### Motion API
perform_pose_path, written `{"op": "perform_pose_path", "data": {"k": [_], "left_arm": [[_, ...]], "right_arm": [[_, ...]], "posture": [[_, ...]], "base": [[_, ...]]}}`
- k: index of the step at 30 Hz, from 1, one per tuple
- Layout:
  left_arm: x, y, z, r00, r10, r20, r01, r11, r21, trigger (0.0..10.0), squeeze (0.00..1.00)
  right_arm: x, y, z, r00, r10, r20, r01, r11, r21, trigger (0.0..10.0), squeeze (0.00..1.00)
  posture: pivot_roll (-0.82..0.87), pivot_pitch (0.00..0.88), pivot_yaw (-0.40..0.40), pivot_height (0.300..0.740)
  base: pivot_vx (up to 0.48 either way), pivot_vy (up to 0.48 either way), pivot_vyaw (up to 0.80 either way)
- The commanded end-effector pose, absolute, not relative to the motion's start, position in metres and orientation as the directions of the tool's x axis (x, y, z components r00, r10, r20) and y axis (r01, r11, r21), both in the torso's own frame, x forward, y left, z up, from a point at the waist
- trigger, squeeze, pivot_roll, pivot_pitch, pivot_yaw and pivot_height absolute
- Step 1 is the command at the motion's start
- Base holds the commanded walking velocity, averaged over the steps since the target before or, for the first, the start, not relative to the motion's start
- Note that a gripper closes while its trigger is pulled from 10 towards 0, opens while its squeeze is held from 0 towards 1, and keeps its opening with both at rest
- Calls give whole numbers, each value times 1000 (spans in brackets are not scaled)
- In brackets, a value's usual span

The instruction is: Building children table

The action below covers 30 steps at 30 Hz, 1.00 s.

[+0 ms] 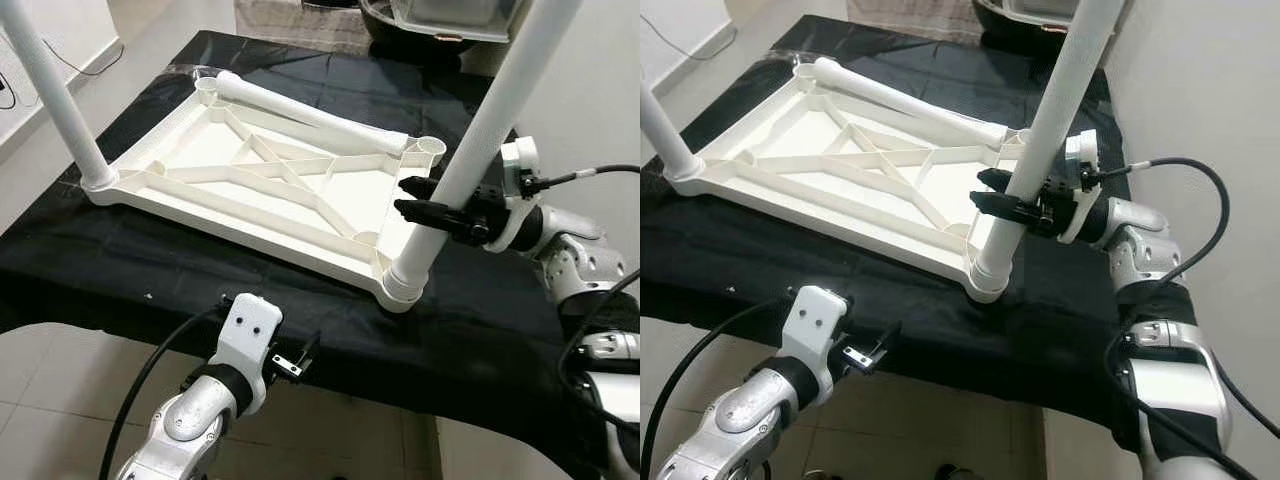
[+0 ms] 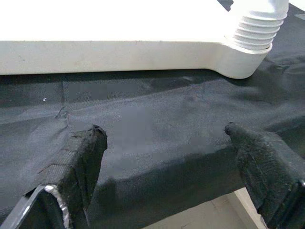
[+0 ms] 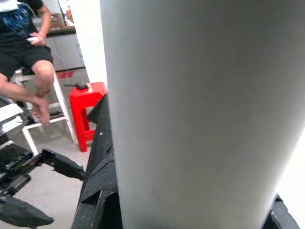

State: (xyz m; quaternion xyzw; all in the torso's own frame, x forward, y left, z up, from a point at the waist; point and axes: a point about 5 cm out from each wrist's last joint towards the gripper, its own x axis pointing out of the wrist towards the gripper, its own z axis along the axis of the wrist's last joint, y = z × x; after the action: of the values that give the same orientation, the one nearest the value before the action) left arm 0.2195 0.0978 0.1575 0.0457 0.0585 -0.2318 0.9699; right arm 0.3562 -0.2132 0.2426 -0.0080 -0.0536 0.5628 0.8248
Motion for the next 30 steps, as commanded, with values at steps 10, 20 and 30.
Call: {"op": "perform_pose_path", "data": {"k": [10,20,30], "left_arm": [[217,95,157,885,-446,-133,456,888,55,10000,0],[221,94,158,885,-448,-124,458,887,58,10000,0],[225,93,158,886,-450,-114,458,887,61,10000,0]], "right_arm": [[348,-197,175,356,926,-124,-927,367,74,10000,0],[351,-198,165,497,859,-126,-860,507,59,10000,0],[359,-208,163,729,679,-90,-678,734,41,10000,0]], "posture": [[203,202,-114,740],[201,181,-110,740],[194,166,-111,740]], "base": [[0,0,0],[0,0,0],[0,0,0]]}}
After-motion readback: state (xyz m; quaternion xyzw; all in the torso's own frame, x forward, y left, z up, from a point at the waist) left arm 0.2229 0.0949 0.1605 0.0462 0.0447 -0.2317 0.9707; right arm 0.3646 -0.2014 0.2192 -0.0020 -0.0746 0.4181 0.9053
